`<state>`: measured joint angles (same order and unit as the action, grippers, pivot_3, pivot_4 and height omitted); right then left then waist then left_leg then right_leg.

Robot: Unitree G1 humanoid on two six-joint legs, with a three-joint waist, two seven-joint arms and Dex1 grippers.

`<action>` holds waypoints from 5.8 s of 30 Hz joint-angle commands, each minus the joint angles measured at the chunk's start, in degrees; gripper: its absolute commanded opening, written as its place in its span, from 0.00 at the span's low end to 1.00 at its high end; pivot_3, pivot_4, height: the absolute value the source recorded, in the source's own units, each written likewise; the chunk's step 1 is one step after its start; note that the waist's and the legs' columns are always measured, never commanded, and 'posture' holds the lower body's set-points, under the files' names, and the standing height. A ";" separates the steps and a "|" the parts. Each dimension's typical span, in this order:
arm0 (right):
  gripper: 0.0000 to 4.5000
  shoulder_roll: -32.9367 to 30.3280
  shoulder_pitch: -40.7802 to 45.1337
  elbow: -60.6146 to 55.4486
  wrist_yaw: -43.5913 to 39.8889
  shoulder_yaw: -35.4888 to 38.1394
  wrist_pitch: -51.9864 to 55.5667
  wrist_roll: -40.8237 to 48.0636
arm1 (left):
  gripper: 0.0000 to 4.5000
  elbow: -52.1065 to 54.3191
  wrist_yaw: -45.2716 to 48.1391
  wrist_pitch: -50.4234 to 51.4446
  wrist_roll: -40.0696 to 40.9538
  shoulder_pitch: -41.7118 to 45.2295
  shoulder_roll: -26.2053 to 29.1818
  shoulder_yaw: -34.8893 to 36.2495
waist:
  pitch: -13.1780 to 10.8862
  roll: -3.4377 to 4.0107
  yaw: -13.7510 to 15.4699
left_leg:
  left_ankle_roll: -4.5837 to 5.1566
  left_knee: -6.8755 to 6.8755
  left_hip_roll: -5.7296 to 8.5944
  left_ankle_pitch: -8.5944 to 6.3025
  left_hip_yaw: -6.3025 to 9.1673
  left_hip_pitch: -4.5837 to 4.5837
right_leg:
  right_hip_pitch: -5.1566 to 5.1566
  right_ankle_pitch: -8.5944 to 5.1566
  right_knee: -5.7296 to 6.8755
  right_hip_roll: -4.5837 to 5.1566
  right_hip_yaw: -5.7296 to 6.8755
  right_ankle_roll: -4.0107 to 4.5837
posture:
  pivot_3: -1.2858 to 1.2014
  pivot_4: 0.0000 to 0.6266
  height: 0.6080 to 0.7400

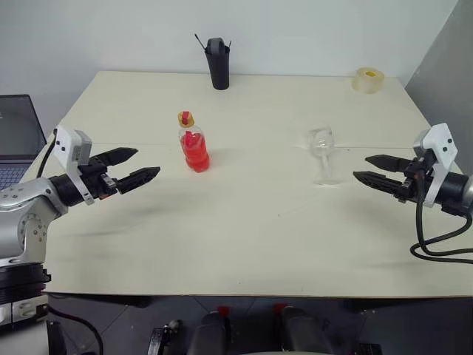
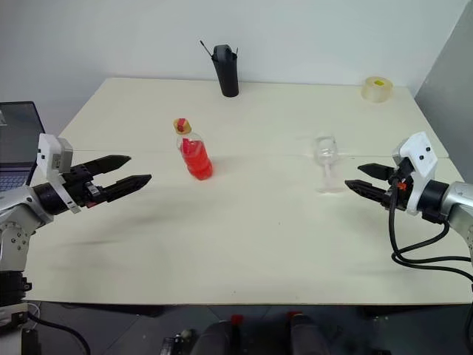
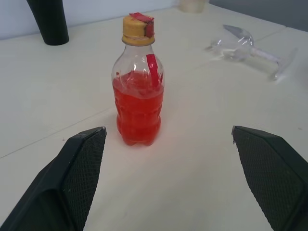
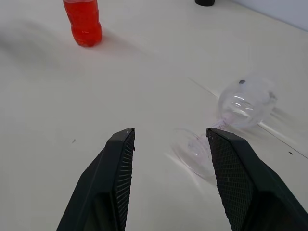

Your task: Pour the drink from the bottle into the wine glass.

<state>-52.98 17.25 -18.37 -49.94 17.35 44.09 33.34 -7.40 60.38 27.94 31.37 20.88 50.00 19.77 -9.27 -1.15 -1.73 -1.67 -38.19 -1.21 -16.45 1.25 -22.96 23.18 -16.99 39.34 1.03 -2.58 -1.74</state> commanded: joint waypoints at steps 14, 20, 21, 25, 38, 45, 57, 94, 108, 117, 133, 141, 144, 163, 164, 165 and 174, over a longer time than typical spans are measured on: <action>0.56 6.42 4.80 -7.39 3.65 -7.15 1.62 3.93 | 1.00 0.40 -14.70 -9.29 -6.79 3.14 -13.05 -4.11 | 0.01 -0.01 0.06 | 0.00 -0.10 -0.01 0.00 0.03 -0.04 | 0.00 0.00 0.07 0.03 0.00 0.00 | 0.52 0.24 1.00; 0.56 9.02 5.68 -9.26 5.65 -10.25 2.26 4.36 | 1.00 -3.53 -20.94 -14.97 -11.28 5.48 -19.72 -6.90 | 0.01 -0.01 0.11 | -0.01 -0.16 -0.01 0.00 0.05 -0.06 | 0.01 0.00 0.10 0.05 0.01 0.00 | 0.52 0.24 1.00; 0.56 9.07 5.70 -9.32 5.77 -10.42 2.29 4.35 | 1.00 -4.04 -21.51 -15.52 -11.70 5.79 -20.31 -7.13 | 0.01 -0.01 0.11 | -0.01 -0.16 -0.01 0.00 0.05 -0.07 | 0.01 0.00 0.09 0.05 0.02 0.00 | 0.52 0.24 1.00; 0.56 9.29 5.41 -10.02 6.38 -10.84 2.44 4.45 | 1.00 -5.09 -24.45 -16.50 -12.96 6.12 -22.03 -7.10 | 0.01 -0.01 0.04 | -0.01 -0.17 -0.01 0.00 0.06 -0.06 | 0.01 0.00 0.11 0.05 0.02 0.00 | 0.52 0.24 1.00; 0.56 15.64 8.50 -7.96 13.59 -15.61 -0.08 -1.07 | 1.00 -20.65 -26.51 -24.30 -15.79 15.55 -29.12 -9.76 | 0.02 -0.03 0.15 | -0.04 -0.26 0.16 0.02 0.14 -0.09 | 0.02 0.00 0.18 0.03 0.10 0.00 | 0.52 0.24 1.00; 0.56 17.86 8.26 -9.19 15.03 -17.10 -0.01 -2.73 | 1.00 -25.84 -28.75 -27.30 -18.26 19.23 -29.16 -10.37 | 0.02 -0.03 0.06 | -0.06 -0.26 0.33 0.03 0.17 -0.09 | 0.02 0.00 0.20 0.04 0.12 -0.01 | 0.52 0.24 1.00; 0.56 18.19 7.92 -9.56 15.58 -17.59 0.14 -3.26 | 1.00 -41.41 -33.97 -35.81 -21.97 26.19 -31.48 -10.70 | 0.02 -0.04 0.11 | -0.04 -0.29 0.45 0.02 0.20 -0.11 | 0.02 -0.01 0.21 0.06 0.14 -0.02 | 0.52 0.24 1.00; 0.56 21.69 24.97 -28.93 31.81 -8.59 36.57 20.44 | 0.49 12.16 3.68 -0.31 -5.23 13.48 -25.22 -28.23 | 0.03 0.02 -0.13 | -0.07 -0.73 0.42 0.06 0.95 -0.81 | 0.33 -0.03 0.51 0.11 0.39 -0.03 | 0.52 0.24 1.00; 0.56 21.56 24.52 -27.97 41.09 -7.15 34.72 30.36 | 0.49 6.10 5.65 -5.61 -8.55 15.50 -27.54 -30.60 | 0.03 0.02 -0.18 | 0.00 -0.73 0.41 0.02 0.94 -0.81 | 0.33 -0.04 0.48 0.11 0.37 -0.03 | 0.52 0.24 1.00; 0.56 24.32 23.88 -25.70 46.67 -8.32 31.90 31.03 | 0.49 5.18 5.34 -8.75 -9.16 15.68 -29.44 -30.02 | 0.03 0.02 -0.14 | -0.01 -0.73 0.41 0.04 0.95 -0.82 | 0.33 -0.04 0.47 0.12 0.37 -0.03 | 0.52 0.24 1.00; 0.37 24.89 24.07 -22.98 49.09 -11.27 29.54 30.37 | 0.48 7.06 3.26 -8.60 -9.38 14.53 -29.55 -29.89 | 0.03 0.02 -0.14 | 0.00 -0.73 0.41 0.03 0.96 -0.82 | 0.33 -0.04 0.48 0.11 0.37 -0.03 | 0.52 0.24 1.00; 0.28 21.12 23.85 -22.25 44.04 -11.77 27.65 29.99 | 0.46 7.25 2.92 -8.15 -9.30 14.46 -29.52 -30.16 | 0.03 0.02 -0.14 | 0.00 -0.73 0.41 0.03 0.96 -0.82 | 0.33 -0.04 0.46 0.11 0.37 -0.03 | 0.52 0.24 1.00; 0.28 11.42 22.25 -18.42 18.16 -17.68 16.22 23.24 | 0.45 7.10 3.89 -7.21 -8.28 14.89 -29.56 -30.21 | 0.02 0.03 -0.02 | 0.02 -0.72 0.45 0.02 0.96 -0.83 | 0.29 -0.04 0.33 0.11 0.40 -0.04 | 0.52 0.24 1.00; 0.73 8.21 28.26 -9.47 0.83 -13.64 6.47 20.84 | 0.37 5.30 4.85 -8.85 -9.41 15.49 -30.52 -31.11 | 0.00 0.06 0.19 | -0.08 -0.79 0.45 0.08 1.12 -0.84 | 0.17 -0.05 0.18 0.24 0.46 -0.02 | 0.52 0.24 1.00; 0.80 8.36 28.20 -10.80 3.40 -12.51 7.80 21.72 | 0.36 5.08 5.01 -8.97 -9.51 15.58 -30.66 -31.20 | 0.00 0.06 0.18 | -0.08 -0.78 0.44 0.08 1.13 -0.84 | 0.17 -0.05 0.18 0.24 0.47 -0.02 | 0.52 0.24 1.00; 0.89 8.37 27.81 -12.21 6.11 -11.52 9.02 22.16 | 0.36 4.82 5.19 -9.13 -9.62 15.70 -30.81 -31.29 | 0.00 0.06 0.18 | -0.07 -0.78 0.45 0.07 1.13 -0.84 | 0.16 -0.05 0.18 0.24 0.46 -0.02 | 0.52 0.24 1.00; 1.00 10.20 19.22 -23.23 29.40 -7.90 19.39 30.82 | 0.36 2.86 5.91 -10.49 -10.53 16.32 -31.82 -31.62 | 0.00 0.06 0.10 | -0.01 -0.76 0.44 0.04 1.12 -0.84 | 0.16 -0.05 0.22 0.21 0.45 -0.02 | 0.52 0.24 1.00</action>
<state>-43.04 36.73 -38.80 -23.74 7.85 62.88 61.78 -5.26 65.81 19.22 20.26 35.63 18.69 -12.33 -9.27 -1.09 -1.63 -1.67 -38.95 -0.76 -16.42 2.36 -23.80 23.34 -17.04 39.57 1.23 -2.13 -1.76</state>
